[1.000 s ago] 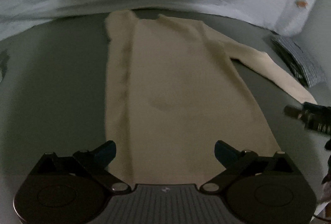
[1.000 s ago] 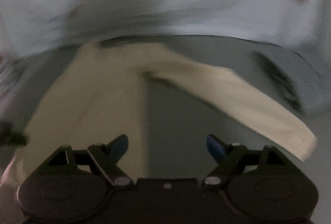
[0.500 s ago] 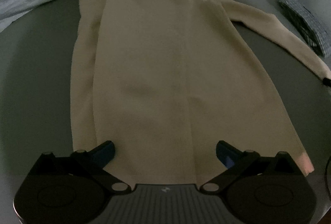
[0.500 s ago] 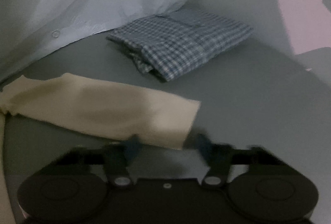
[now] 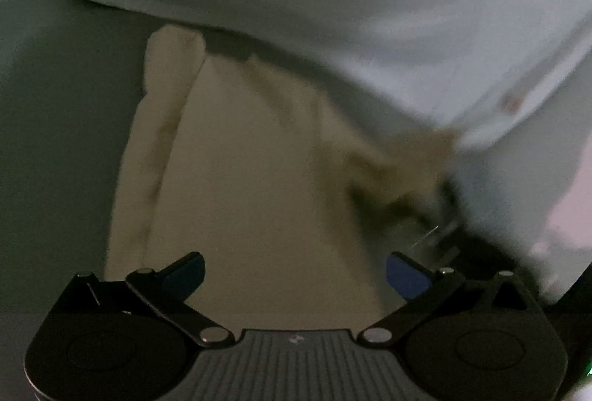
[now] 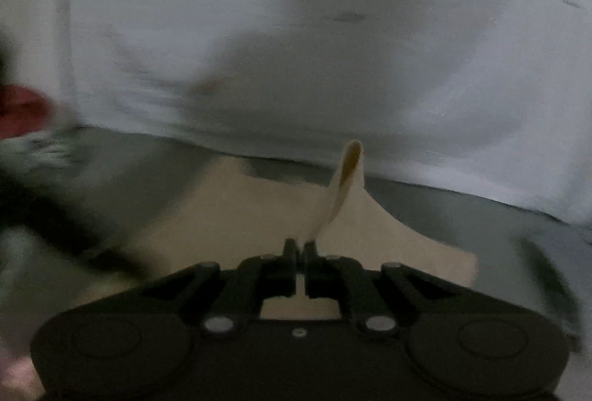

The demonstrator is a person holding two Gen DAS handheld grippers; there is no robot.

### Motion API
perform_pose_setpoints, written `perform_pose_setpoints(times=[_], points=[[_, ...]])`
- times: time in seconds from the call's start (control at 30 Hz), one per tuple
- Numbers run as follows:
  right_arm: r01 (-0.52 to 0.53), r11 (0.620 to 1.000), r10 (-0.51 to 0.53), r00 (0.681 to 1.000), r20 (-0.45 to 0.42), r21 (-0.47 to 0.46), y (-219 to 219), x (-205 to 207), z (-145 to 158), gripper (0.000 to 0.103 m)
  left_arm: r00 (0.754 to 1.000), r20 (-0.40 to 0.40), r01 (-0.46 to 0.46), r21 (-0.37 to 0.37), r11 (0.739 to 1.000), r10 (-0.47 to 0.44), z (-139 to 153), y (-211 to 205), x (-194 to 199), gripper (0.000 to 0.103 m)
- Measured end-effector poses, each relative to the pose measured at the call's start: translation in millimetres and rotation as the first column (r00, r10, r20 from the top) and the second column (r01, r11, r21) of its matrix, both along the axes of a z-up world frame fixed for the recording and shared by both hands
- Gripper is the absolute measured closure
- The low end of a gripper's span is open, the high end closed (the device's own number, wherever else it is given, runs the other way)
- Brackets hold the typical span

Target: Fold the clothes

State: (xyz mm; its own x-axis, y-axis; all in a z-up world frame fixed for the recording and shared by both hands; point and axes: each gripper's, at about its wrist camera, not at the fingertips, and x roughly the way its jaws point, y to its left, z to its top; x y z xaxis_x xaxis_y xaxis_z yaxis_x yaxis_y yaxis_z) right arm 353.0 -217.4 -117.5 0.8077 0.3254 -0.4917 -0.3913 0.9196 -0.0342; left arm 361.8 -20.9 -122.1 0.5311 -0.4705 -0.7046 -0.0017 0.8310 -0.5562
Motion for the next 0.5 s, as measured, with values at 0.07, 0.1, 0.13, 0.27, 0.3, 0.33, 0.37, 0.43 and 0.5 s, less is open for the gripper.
perform_pose_setpoints(times=[0.07,0.1,0.13,0.27,0.3,0.33,0.37,0.43,0.5], points=[[-0.097,0.994,0.097,0.995,-0.006,-0.047,29.5,-8.9,-5.9,0.099,1.0,0.001,-0.023,-0.043,0.999,0.023,0.3,6.7,8.6,0.001],[-0.14,0.987,0.139,0.99,-0.012,-0.074,42.2,-13.0,-10.1,0.099,1.0,-0.003,-0.019,-0.039,0.999,0.019,-1.3,6.8,13.0,0.001],[-0.16,0.984,0.158,0.987,-0.025,-0.083,48.2,-15.5,-13.0,0.099,1.0,-0.006,-0.016,-0.035,0.999,0.016,-2.9,7.0,17.4,0.002],[-0.184,0.978,0.177,0.981,-0.076,-0.096,58.9,-20.7,-20.8,0.099,0.998,-0.034,0.047,0.028,0.998,-0.046,-11.1,-4.4,28.6,0.018],[-0.184,0.977,0.176,0.981,-0.078,-0.108,59.9,-22.5,-21.7,0.099,0.998,-0.038,0.058,0.039,0.998,-0.056,-13.4,-7.9,30.7,0.031],[-0.182,0.977,0.174,0.982,-0.078,-0.108,59.7,-24.0,-21.5,0.099,0.997,-0.047,0.064,0.056,0.996,-0.061,-16.0,-11.4,33.5,0.048],[-0.179,0.978,0.171,0.982,-0.079,-0.108,59.6,-25.4,-21.3,0.099,0.996,-0.059,0.069,0.076,0.995,-0.064,-18.6,-14.7,37.0,0.058],[-0.161,0.982,0.153,0.984,-0.087,-0.099,57.7,-27.7,-19.9,0.099,0.994,-0.08,0.075,0.105,0.992,-0.067,-23.1,-18.2,39.0,0.098],[-0.121,0.989,0.112,0.988,-0.106,-0.087,53.1,-29.7,-17.2,0.098,0.995,-0.074,0.07,0.099,0.993,-0.062,-27.6,-18.6,42.1,0.098]])
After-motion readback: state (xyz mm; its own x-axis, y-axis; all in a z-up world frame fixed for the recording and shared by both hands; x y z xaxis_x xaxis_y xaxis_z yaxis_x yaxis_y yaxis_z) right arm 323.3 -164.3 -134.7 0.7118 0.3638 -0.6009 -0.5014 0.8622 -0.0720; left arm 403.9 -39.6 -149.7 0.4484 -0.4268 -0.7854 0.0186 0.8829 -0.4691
